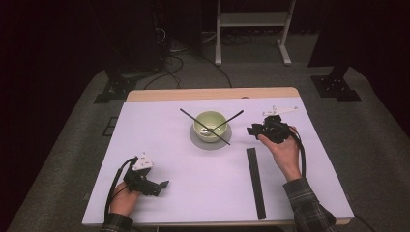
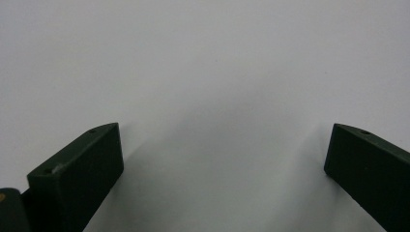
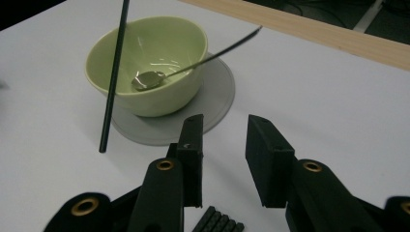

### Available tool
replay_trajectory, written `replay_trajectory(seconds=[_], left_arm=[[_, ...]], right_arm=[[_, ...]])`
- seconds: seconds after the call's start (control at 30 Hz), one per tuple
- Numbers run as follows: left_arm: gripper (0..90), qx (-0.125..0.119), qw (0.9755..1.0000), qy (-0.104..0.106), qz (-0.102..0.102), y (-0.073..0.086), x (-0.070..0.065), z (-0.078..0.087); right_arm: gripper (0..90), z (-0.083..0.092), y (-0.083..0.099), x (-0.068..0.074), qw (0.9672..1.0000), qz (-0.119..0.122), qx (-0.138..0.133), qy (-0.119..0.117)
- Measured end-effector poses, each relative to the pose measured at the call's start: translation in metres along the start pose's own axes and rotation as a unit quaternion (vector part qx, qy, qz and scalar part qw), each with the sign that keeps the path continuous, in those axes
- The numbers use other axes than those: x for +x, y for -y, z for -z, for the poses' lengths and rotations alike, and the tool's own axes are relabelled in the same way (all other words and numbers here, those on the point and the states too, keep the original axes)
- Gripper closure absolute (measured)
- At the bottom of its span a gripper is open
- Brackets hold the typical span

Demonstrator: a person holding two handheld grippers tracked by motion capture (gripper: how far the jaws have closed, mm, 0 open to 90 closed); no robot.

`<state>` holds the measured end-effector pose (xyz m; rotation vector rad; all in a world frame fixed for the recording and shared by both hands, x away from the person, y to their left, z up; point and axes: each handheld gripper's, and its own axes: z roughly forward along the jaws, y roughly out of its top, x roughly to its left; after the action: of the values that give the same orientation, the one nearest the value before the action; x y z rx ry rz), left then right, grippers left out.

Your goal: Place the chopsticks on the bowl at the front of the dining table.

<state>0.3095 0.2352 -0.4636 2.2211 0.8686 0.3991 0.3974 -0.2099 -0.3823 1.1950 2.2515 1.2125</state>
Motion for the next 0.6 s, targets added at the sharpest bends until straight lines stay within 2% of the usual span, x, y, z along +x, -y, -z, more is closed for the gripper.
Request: replay_trajectory(seconds=[0.23, 0.47, 0.6], left_arm=[[0.0, -0.002, 1.0000, 0.000, 0.003, 0.000, 0.000, 0.000], [0.0, -0.001, 1.0000, 0.000, 0.002, 0.000, 0.000, 0.000], [0.0, -0.001, 1.0000, 0.000, 0.003, 0.000, 0.000, 0.000]], right_arm=[[64.9, 0.003, 0.017, -0.009, 0.9999, -0.003, 0.012, 0.009], [57.9, 0.002, 0.037, -0.016, 0.9994, -0.009, 0.026, 0.019], [55.4, -0.001, 0.042, -0.019, 0.9992, -0.009, 0.031, 0.026]])
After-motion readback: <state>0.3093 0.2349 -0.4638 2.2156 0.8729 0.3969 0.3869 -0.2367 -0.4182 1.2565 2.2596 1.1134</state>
